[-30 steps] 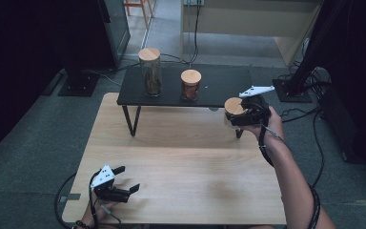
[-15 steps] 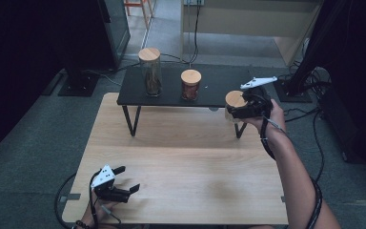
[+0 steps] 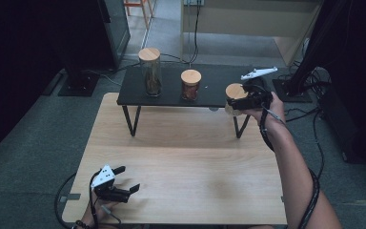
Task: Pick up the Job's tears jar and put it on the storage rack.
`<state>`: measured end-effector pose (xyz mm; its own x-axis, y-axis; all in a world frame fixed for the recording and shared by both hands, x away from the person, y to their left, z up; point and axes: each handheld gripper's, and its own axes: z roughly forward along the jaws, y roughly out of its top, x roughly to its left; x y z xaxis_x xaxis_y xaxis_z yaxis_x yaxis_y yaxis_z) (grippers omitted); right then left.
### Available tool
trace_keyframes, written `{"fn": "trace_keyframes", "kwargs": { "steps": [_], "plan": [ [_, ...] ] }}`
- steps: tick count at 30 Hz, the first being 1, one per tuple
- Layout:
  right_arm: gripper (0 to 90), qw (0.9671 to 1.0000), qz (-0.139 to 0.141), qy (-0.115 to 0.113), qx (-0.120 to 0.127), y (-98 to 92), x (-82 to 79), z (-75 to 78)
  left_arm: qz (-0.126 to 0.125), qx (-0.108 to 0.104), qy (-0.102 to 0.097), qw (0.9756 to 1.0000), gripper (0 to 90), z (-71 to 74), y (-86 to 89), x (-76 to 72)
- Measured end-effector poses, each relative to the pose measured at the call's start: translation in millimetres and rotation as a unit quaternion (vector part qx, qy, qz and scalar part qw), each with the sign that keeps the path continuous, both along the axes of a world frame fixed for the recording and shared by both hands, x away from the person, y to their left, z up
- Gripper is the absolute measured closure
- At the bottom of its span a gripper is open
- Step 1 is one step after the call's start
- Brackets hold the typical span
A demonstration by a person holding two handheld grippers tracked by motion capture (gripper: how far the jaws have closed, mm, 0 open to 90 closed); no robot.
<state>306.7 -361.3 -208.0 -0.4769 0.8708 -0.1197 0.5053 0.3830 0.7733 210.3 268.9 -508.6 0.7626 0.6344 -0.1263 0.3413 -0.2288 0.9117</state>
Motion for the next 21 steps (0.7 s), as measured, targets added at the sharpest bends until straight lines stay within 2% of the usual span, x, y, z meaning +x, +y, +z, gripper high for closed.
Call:
{"fn": "trace_keyframes", "kwargs": {
  "steps": [8,16,21],
  "plan": [
    [25.3,1.0,-0.005,0.001,0.002,2.2,10.6,2.4,-0.001,0.001,0.0,1.0,0.5,0.2,-0.1,0.3],
    [25.3,0.9998,-0.014,0.013,0.01,3.4,28.4,-5.7,-0.001,0.0,0.0,1.0,0.5,0.0,0.2,0.3],
    [25.4,0.9995,-0.02,0.012,0.022,1.8,36.7,-8.4,-0.002,0.0,0.0,1.0,0.5,0.1,0.3,0.6]
  ]
}}
